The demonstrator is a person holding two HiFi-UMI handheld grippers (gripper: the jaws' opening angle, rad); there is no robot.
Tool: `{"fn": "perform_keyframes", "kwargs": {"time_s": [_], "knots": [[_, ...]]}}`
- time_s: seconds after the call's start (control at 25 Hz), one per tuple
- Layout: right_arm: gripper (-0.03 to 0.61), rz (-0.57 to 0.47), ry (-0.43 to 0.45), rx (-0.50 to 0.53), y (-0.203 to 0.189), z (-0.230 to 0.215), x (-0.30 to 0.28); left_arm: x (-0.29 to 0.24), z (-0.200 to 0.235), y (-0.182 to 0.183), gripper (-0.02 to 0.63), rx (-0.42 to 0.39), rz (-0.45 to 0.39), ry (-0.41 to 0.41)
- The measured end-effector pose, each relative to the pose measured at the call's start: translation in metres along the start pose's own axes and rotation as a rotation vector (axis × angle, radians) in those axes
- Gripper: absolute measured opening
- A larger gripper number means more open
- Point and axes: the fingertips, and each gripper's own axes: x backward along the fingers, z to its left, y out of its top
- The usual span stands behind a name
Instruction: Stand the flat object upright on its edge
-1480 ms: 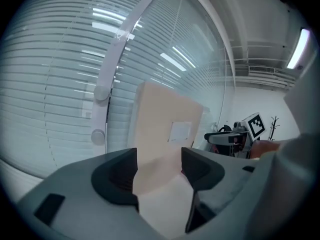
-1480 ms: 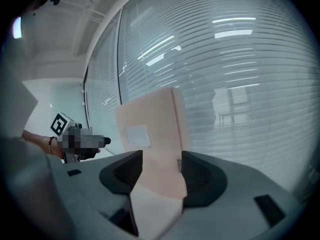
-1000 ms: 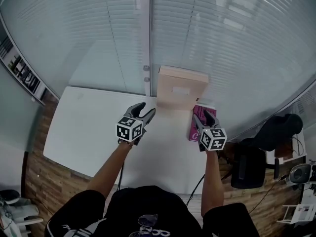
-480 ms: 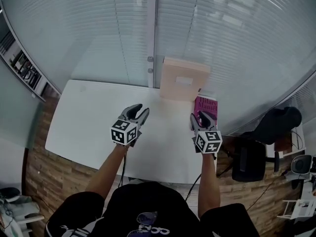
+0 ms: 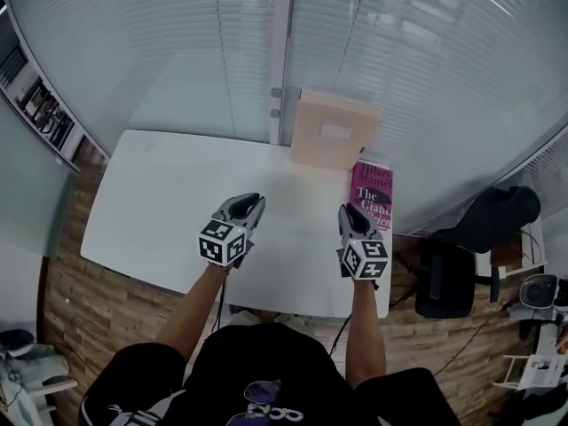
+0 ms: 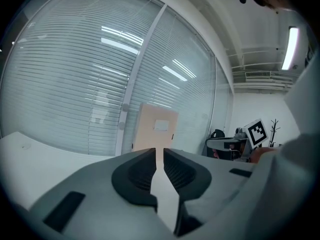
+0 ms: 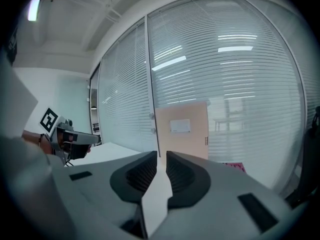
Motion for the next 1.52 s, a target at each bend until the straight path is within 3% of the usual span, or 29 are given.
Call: {"fn": "perform_keyframes", "kwargs": {"time_s": [0.28,0.52,1.52], "knots": [[0.044,0.01,0.009,-0.036,-0.011,0.019,0.007,0.012,-0.007,-0.009,0.034,0.048,-0.009,0.002],[0.023,0.015,0.019,-0.067,-0.02,0.024,0.013,0.014,-0.011,-0.025,0.021,0.045,0.02,-0.017],[0.023,0.028,0.068,-0.047,-0.021,0.047,-0.002,0.017,-0.011,-0.023,0.021,0.022,0.003,-0.069]]}}
